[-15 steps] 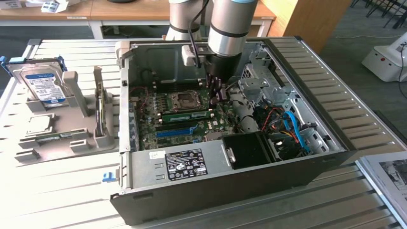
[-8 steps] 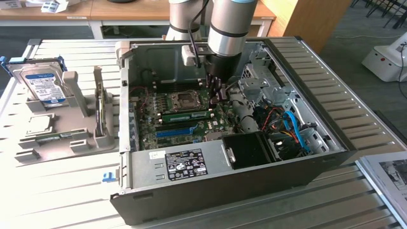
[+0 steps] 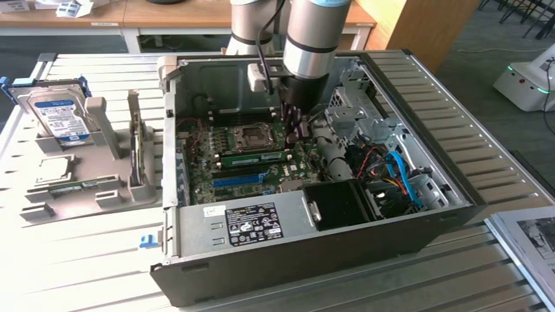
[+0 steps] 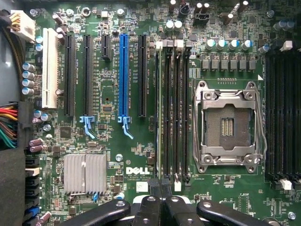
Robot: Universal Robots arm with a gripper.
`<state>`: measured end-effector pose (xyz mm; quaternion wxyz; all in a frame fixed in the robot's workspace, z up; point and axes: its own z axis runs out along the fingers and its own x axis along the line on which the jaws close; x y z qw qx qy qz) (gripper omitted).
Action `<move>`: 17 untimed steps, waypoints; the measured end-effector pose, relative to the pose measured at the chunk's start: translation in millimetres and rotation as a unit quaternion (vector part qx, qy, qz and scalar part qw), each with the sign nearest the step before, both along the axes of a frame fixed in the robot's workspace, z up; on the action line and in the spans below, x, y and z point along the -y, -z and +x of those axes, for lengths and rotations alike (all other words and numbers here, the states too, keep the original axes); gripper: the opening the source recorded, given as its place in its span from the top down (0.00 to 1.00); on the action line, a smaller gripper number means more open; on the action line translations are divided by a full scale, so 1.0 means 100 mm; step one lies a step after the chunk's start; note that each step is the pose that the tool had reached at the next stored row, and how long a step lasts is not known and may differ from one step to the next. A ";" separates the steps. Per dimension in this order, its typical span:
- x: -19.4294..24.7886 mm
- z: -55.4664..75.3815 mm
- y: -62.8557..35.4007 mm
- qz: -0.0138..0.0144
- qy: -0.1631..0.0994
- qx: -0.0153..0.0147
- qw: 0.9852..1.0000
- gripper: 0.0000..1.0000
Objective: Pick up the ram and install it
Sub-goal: 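Press down the ram until it locks into place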
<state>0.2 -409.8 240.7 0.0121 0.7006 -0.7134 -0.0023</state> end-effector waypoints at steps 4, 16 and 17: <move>0.000 0.00 0.025 0.000 0.000 0.000 1.000 0.90; 0.000 0.00 0.072 0.000 0.000 0.000 1.000 0.90; 0.000 0.00 0.072 0.000 0.000 0.000 1.000 0.90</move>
